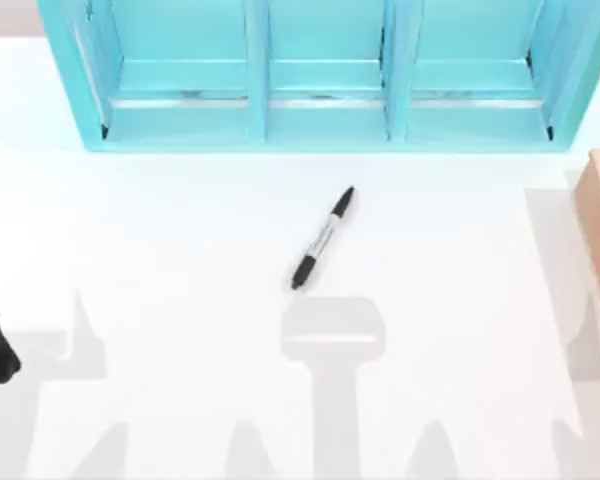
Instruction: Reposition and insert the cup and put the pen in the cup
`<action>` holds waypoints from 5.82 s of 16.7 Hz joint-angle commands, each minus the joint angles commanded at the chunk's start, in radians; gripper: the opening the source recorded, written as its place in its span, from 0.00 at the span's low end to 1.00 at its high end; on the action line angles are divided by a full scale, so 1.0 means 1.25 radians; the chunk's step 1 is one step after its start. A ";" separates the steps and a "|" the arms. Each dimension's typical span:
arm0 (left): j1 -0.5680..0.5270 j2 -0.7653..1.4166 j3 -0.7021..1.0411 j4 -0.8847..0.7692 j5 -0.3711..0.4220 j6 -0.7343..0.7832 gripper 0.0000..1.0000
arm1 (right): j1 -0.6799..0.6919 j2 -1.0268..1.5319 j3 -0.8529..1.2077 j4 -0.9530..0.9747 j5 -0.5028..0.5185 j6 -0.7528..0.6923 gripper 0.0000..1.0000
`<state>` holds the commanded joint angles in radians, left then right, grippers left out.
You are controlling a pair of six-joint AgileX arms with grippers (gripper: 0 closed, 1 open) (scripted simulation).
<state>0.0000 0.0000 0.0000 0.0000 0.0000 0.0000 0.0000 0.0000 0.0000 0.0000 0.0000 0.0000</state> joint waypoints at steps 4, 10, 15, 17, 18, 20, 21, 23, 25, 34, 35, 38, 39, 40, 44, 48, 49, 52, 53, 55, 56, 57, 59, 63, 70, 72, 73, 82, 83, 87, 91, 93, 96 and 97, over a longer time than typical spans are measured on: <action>0.000 0.000 0.000 0.000 0.000 0.000 1.00 | -0.008 0.025 0.025 -0.024 0.001 -0.007 1.00; 0.000 0.000 0.000 0.000 0.000 0.000 1.00 | -0.074 0.305 0.298 -0.254 0.002 -0.073 1.00; 0.000 0.000 0.000 0.000 0.000 0.000 1.00 | -0.153 0.737 0.643 -0.552 0.000 -0.146 1.00; 0.000 0.000 0.000 0.000 0.000 0.000 1.00 | -0.185 0.909 0.772 -0.672 -0.002 -0.176 1.00; 0.000 0.000 0.000 0.000 0.000 0.000 1.00 | -0.200 0.986 0.833 -0.728 -0.002 -0.190 1.00; 0.000 0.000 0.000 0.000 0.000 0.000 1.00 | -0.228 1.121 0.948 -0.831 -0.002 -0.218 1.00; 0.000 0.000 0.000 0.000 0.000 0.000 1.00 | -0.241 1.180 1.002 -0.877 -0.002 -0.230 1.00; 0.000 0.000 0.000 0.000 0.000 0.000 1.00 | -0.264 1.287 1.104 -0.956 -0.001 -0.253 1.00; 0.000 0.000 0.000 0.000 0.000 0.000 1.00 | -0.282 1.372 1.185 -1.016 -0.001 -0.271 1.00; 0.000 0.000 0.000 0.000 0.000 0.000 1.00 | -0.295 1.446 1.257 -1.069 0.000 -0.286 1.00; 0.000 0.000 0.000 0.000 0.000 0.000 1.00 | -0.296 1.449 1.247 -1.058 0.000 -0.286 1.00; 0.000 0.000 0.000 0.000 0.000 0.000 1.00 | -0.296 1.463 1.179 -0.979 0.000 -0.284 1.00; 0.000 0.000 0.000 0.000 0.000 0.000 1.00 | -0.296 1.470 1.149 -0.939 0.000 -0.284 1.00; 0.000 0.000 0.000 0.000 0.000 0.000 1.00 | -0.296 1.477 1.118 -0.895 0.000 -0.284 1.00; 0.000 0.000 0.000 0.000 0.000 0.000 1.00 | -0.296 1.501 1.018 -0.775 0.000 -0.284 1.00; 0.000 0.000 0.000 0.000 0.000 0.000 1.00 | -0.296 1.503 1.009 -0.765 0.000 -0.284 1.00; 0.000 0.000 0.000 0.000 0.000 0.000 1.00 | -0.296 1.503 1.009 -0.765 0.000 -0.284 1.00; 0.000 0.000 0.000 0.000 0.000 0.000 1.00 | -0.296 1.503 1.009 -0.765 0.000 -0.284 0.77; 0.000 0.000 0.000 0.000 0.000 0.000 1.00 | -0.296 1.503 1.009 -0.765 0.000 -0.284 0.70; 0.000 0.000 0.000 0.000 0.000 0.000 1.00 | -0.296 1.503 1.009 -0.765 0.000 -0.284 0.55; 0.000 0.000 0.000 0.000 0.000 0.000 1.00 | -0.296 1.503 1.009 -0.765 0.000 -0.284 0.47; 0.000 0.000 0.000 0.000 0.000 0.000 1.00 | -0.296 1.503 1.009 -0.765 0.000 -0.284 0.40; 0.000 0.000 0.000 0.000 0.000 0.000 1.00 | -0.296 1.503 1.009 -0.765 0.000 -0.284 0.25; 0.000 0.000 0.000 0.000 0.000 0.000 1.00 | -0.296 1.503 1.009 -0.765 0.000 -0.284 0.00; 0.000 0.000 0.000 0.000 0.000 0.000 1.00 | -0.296 1.503 1.009 -0.765 0.000 -0.284 0.00; 0.000 0.000 0.000 0.000 0.000 0.000 1.00 | -0.294 1.501 1.011 -0.768 -0.001 -0.280 0.00; 0.000 0.000 0.000 0.000 0.000 0.000 1.00 | -0.283 1.500 1.021 -0.778 -0.001 -0.271 0.00; 0.000 0.000 0.000 0.000 0.000 0.000 1.00 | -0.017 1.434 1.291 -1.136 -0.002 -0.007 0.00; 0.000 0.000 0.000 0.000 0.000 0.000 1.00 | 0.012 1.423 1.318 -1.170 -0.002 0.023 0.00; 0.000 0.000 0.000 0.000 0.000 0.000 1.00 | 0.063 1.401 1.365 -1.222 -0.002 0.075 0.00; 0.000 0.000 0.000 0.000 0.000 0.000 1.00 | 0.062 1.408 1.362 -1.218 -0.003 0.078 0.00; 0.000 0.000 0.000 0.000 0.000 0.000 1.00 | 0.091 1.436 1.357 -1.192 0.007 0.106 0.00; 0.000 0.000 0.000 0.000 0.000 0.000 1.00 | 0.180 1.491 1.356 -1.124 0.023 0.195 0.00; 0.000 0.000 0.000 0.000 0.000 0.000 1.00 | 0.220 1.506 1.354 -1.100 0.028 0.237 0.00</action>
<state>0.0000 0.0000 0.0000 0.0000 0.0000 0.0000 0.2752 1.8831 1.6927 -1.3750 0.0345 0.2968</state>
